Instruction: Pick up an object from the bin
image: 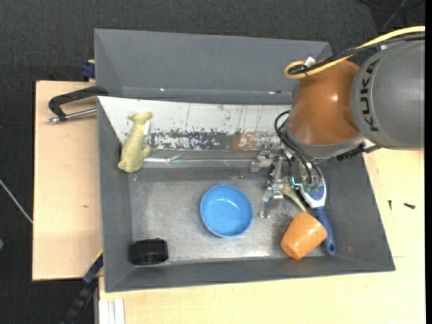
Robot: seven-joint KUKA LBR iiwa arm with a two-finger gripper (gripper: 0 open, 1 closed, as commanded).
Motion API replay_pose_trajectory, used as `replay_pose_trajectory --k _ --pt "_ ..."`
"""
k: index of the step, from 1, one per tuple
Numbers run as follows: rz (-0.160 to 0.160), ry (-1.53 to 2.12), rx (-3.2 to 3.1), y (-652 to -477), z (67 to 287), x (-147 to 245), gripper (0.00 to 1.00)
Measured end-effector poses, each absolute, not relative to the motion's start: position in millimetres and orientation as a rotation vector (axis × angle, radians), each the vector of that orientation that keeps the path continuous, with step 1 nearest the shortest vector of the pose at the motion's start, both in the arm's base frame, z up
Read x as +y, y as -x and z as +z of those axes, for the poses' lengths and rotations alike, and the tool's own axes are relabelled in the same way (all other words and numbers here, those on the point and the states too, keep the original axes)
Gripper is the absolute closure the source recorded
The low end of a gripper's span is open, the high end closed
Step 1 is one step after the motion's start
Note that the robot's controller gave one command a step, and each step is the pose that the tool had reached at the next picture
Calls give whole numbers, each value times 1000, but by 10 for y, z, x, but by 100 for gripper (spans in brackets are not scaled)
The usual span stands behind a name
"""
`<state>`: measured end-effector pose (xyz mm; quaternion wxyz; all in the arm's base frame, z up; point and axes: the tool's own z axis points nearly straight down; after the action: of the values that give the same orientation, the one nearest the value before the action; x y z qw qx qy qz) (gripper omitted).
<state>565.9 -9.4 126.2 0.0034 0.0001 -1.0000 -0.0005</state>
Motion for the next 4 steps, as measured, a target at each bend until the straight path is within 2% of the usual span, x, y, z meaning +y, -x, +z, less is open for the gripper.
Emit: replay_pose_trajectory --k 1,2,3,4 --pt "-1 -1 -3143 -5679 1311 -94 100" --pt "-2 -144 -3153 -5539 2485 111 100" --pt "-1 -142 -3144 -5525 2437 106 0" --pt "-3 -423 -3107 -5543 901 257 0"
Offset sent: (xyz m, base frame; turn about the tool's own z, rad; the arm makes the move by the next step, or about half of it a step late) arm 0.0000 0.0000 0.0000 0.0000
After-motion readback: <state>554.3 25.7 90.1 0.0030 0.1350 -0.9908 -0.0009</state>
